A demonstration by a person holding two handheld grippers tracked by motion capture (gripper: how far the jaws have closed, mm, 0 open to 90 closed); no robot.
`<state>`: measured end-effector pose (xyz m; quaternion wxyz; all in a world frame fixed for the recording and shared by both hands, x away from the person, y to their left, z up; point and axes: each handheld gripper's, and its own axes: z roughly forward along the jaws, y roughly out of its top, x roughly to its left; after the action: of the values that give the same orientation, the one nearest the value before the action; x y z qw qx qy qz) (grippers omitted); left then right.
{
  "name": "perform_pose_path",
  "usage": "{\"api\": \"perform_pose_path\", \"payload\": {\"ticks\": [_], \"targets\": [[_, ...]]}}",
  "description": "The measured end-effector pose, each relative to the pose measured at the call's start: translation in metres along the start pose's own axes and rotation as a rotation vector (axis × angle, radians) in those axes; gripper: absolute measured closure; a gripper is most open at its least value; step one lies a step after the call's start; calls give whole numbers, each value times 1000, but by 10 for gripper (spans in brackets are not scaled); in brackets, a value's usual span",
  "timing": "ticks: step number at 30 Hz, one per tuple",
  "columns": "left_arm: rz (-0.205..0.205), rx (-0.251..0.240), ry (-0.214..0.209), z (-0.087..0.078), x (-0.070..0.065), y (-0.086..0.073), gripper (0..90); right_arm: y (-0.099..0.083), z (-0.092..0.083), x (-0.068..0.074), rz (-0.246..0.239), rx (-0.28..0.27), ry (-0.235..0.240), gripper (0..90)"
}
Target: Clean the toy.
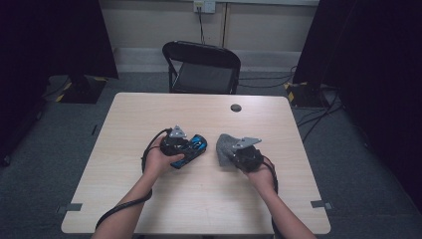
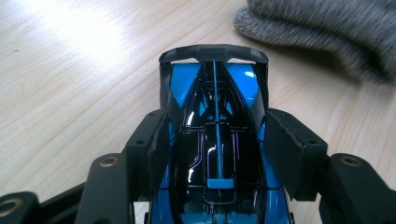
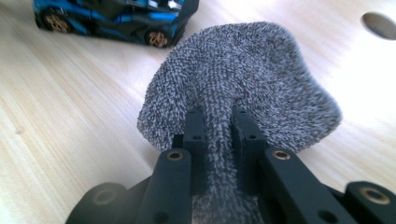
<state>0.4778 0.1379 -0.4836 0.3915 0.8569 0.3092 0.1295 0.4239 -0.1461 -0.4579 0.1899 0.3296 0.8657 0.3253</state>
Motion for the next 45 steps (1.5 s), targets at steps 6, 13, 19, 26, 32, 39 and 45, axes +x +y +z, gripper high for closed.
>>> {"api": "perform_pose_path", "payload": {"ticks": [6, 13, 19, 26, 32, 39, 45], "targets": [[-6, -2, -5, 0, 0, 0, 415, 3, 20, 21, -24, 29, 60, 783], [-5, -2, -3, 0, 0, -1, 415, 13, 29, 42, -49, 33, 117, 782], [-4, -14, -1, -1, 0, -2, 415, 17, 33, 50, -39, 32, 165, 782], [-3, -11, -1, -1, 0, -2, 415, 20, 35, 61, -46, 25, 215, 782], [-14, -14, -5, 0, -1, -2, 414, 22, 36, 71, -58, 22, 243, 782], [-1, -2, 3, 0, 0, 0, 414, 25, 37, 88, -87, 15, 293, 781], [-3, -3, 1, 0, -1, 0, 414, 27, 38, 99, -103, 10, 328, 781]]}}
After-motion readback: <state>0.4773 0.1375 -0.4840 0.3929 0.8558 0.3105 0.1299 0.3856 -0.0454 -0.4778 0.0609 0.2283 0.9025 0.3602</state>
